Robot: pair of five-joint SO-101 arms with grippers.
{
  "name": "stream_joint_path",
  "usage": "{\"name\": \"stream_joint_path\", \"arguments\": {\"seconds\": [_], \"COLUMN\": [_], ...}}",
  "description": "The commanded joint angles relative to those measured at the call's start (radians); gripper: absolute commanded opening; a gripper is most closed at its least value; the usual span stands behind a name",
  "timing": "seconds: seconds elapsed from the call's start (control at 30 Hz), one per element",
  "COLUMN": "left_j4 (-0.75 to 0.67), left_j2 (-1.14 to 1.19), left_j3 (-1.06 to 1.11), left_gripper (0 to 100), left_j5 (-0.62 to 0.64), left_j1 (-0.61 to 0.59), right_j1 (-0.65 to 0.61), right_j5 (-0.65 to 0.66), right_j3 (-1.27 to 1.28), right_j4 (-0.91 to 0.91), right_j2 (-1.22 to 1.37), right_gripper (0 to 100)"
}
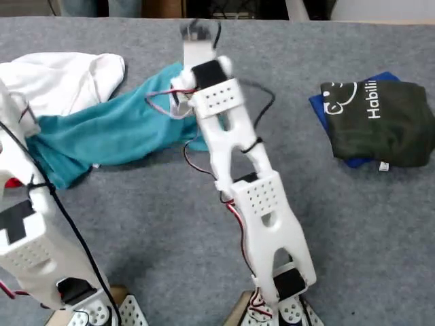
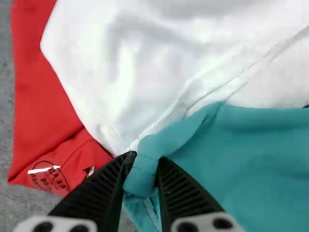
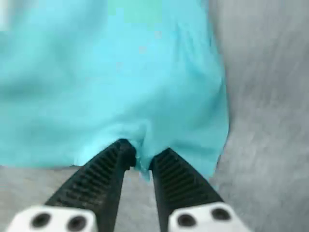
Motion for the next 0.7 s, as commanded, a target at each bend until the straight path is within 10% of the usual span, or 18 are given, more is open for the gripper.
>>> {"name": "stream_joint_path", "arguments": {"seconds": [0.0,0.37,0.67], "left_j4": [0.046,0.166,0.068], "left_j2": [-0.118,-0.29,-0.288], "left_j3": [-0.11,-0.179,0.027], "left_gripper": [3,4,26], "left_j5": [-0.003,-0.015,-0.117], "left_j1": [0.036,0.15,0.189], "right_j1": [0.029,0.141,0.17], "right_j5": [0.003,-0.083,-0.08], "right_j3": [-0.26,-0.236,-0.208], "right_j4": [-0.015,-0.23,-0.167], "right_j2": [-0.171,-0.608,-0.604], "right_gripper": [1.3,1.3,1.3]}}
